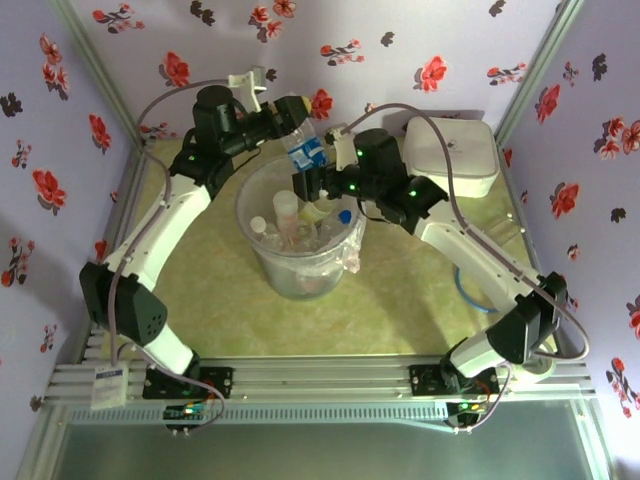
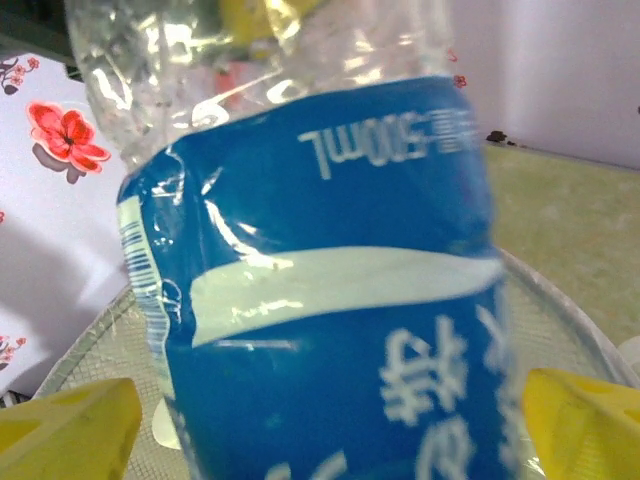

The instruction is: Put the plastic bottles in the bin

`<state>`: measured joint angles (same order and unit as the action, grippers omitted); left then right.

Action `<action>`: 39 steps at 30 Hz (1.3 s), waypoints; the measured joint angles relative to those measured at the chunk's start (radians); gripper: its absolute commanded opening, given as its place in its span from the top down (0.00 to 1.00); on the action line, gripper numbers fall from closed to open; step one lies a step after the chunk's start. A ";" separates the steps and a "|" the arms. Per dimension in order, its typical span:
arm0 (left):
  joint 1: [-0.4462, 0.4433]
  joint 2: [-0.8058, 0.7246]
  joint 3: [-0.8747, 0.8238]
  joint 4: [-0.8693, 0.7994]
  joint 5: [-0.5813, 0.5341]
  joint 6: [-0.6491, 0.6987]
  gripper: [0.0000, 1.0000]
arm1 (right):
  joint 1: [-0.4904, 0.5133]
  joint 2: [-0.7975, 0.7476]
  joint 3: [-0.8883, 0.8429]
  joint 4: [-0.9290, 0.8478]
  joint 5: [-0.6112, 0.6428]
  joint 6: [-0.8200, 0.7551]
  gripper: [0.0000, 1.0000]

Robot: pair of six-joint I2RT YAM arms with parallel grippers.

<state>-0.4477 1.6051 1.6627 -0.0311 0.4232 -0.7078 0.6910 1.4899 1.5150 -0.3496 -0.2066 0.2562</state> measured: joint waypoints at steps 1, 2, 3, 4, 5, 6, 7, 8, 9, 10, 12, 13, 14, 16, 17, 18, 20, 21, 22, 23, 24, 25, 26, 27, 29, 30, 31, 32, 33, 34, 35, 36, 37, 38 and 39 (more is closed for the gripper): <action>-0.002 -0.015 -0.002 -0.012 -0.015 0.031 0.49 | -0.010 -0.016 -0.010 0.000 0.004 0.000 0.01; -0.005 -0.029 -0.005 -0.021 -0.027 0.054 0.49 | -0.022 -0.036 -0.024 0.000 0.008 0.003 0.01; -0.010 -0.048 -0.012 -0.026 -0.047 0.085 0.49 | -0.040 -0.064 -0.048 0.003 0.008 0.008 0.01; -0.018 -0.065 -0.017 -0.031 -0.063 0.113 0.49 | -0.061 -0.102 -0.078 0.007 0.007 0.018 0.01; -0.025 -0.079 -0.022 -0.035 -0.075 0.139 0.49 | -0.084 -0.137 -0.106 0.012 0.009 0.031 0.01; -0.035 -0.095 -0.030 -0.041 -0.085 0.171 0.49 | -0.111 -0.174 -0.132 0.017 0.012 0.044 0.01; -0.050 -0.111 -0.040 -0.042 -0.101 0.206 0.50 | -0.142 -0.209 -0.158 0.025 0.013 0.060 0.01; -0.063 -0.122 -0.051 -0.040 -0.116 0.235 0.50 | -0.163 -0.230 -0.171 0.032 0.016 0.070 0.01; -0.079 -0.132 -0.070 -0.031 -0.133 0.267 0.50 | -0.189 -0.253 -0.184 0.037 0.022 0.082 0.01; -0.100 -0.141 -0.098 -0.012 -0.157 0.307 0.51 | -0.206 -0.268 -0.192 0.041 0.023 0.091 0.01; -0.140 -0.148 -0.161 0.034 -0.201 0.380 0.51 | -0.216 -0.282 -0.204 0.043 0.024 0.101 0.01; -0.161 -0.148 -0.198 0.063 -0.225 0.418 0.51 | -0.217 -0.285 -0.209 0.043 0.024 0.105 0.01; -0.176 -0.146 -0.231 0.082 -0.243 0.446 0.51 | -0.219 -0.285 -0.212 0.042 0.023 0.108 0.01; -0.208 -0.137 -0.300 0.120 -0.281 0.506 0.51 | -0.220 -0.285 -0.221 0.038 0.023 0.112 0.01; -0.216 -0.129 -0.316 0.128 -0.291 0.522 0.51 | -0.221 -0.285 -0.224 0.034 0.023 0.112 0.01; -0.224 -0.116 -0.325 0.128 -0.301 0.538 0.51 | -0.222 -0.284 -0.225 0.031 0.024 0.112 0.01; -0.229 -0.101 -0.326 0.137 -0.308 0.550 0.50 | -0.226 -0.284 -0.226 0.029 0.023 0.112 0.01; -0.231 -0.101 -0.326 0.138 -0.313 0.559 0.50 | -0.229 -0.284 -0.226 0.028 0.023 0.112 0.01; -0.234 -0.103 -0.328 0.139 -0.319 0.566 0.50 | -0.231 -0.284 -0.226 0.028 0.023 0.111 0.01; -0.236 -0.106 -0.331 0.140 -0.319 0.570 0.50 | -0.234 -0.284 -0.226 0.028 0.023 0.111 0.01; -0.239 -0.109 -0.335 0.138 -0.320 0.575 0.50 | -0.236 -0.283 -0.226 0.028 0.023 0.111 0.01; -0.242 -0.113 -0.337 0.130 -0.324 0.583 0.50 | -0.240 -0.283 -0.226 0.028 0.023 0.111 0.01; -0.245 -0.116 -0.338 0.119 -0.328 0.586 0.51 | -0.241 -0.282 -0.226 0.028 0.023 0.111 0.01; -0.248 -0.118 -0.341 0.110 -0.331 0.589 0.51 | -0.242 -0.278 -0.226 0.028 0.023 0.111 0.01; -0.251 -0.124 -0.353 0.106 -0.335 0.590 0.53 | -0.245 -0.269 -0.226 0.029 0.022 0.111 0.01; -0.251 -0.129 -0.360 0.105 -0.337 0.590 0.54 | -0.245 -0.263 -0.226 0.029 0.021 0.111 0.01; -0.253 -0.135 -0.366 0.106 -0.338 0.590 0.54 | -0.245 -0.258 -0.226 0.029 0.019 0.111 0.01; -0.253 -0.142 -0.374 0.107 -0.342 0.590 0.55 | -0.245 -0.252 -0.226 0.029 0.019 0.111 0.01; -0.254 -0.150 -0.380 0.107 -0.345 0.590 0.56 | -0.245 -0.249 -0.226 0.028 0.019 0.111 0.01; -0.254 -0.160 -0.385 0.103 -0.346 0.590 0.57 | -0.245 -0.246 -0.226 0.028 0.019 0.111 0.01; -0.254 -0.167 -0.385 0.093 -0.346 0.590 0.58 | -0.246 -0.246 -0.226 0.028 0.019 0.111 0.01; -0.254 -0.175 -0.385 0.078 -0.347 0.591 0.59 | -0.246 -0.246 -0.226 0.027 0.019 0.111 0.01; -0.254 -0.183 -0.384 0.063 -0.346 0.591 0.59 | -0.246 -0.246 -0.226 0.028 0.019 0.111 0.01; -0.254 -0.188 -0.383 0.047 -0.346 0.590 0.59 | -0.246 -0.246 -0.226 0.028 0.019 0.111 0.01; -0.254 -0.192 -0.382 0.031 -0.344 0.589 0.59 | -0.246 -0.246 -0.226 0.027 0.019 0.111 0.01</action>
<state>-0.7013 1.4132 1.2804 -0.0006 0.0788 -0.1188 0.4446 1.2442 1.2892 -0.3222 -0.1875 0.3676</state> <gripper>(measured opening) 0.605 0.992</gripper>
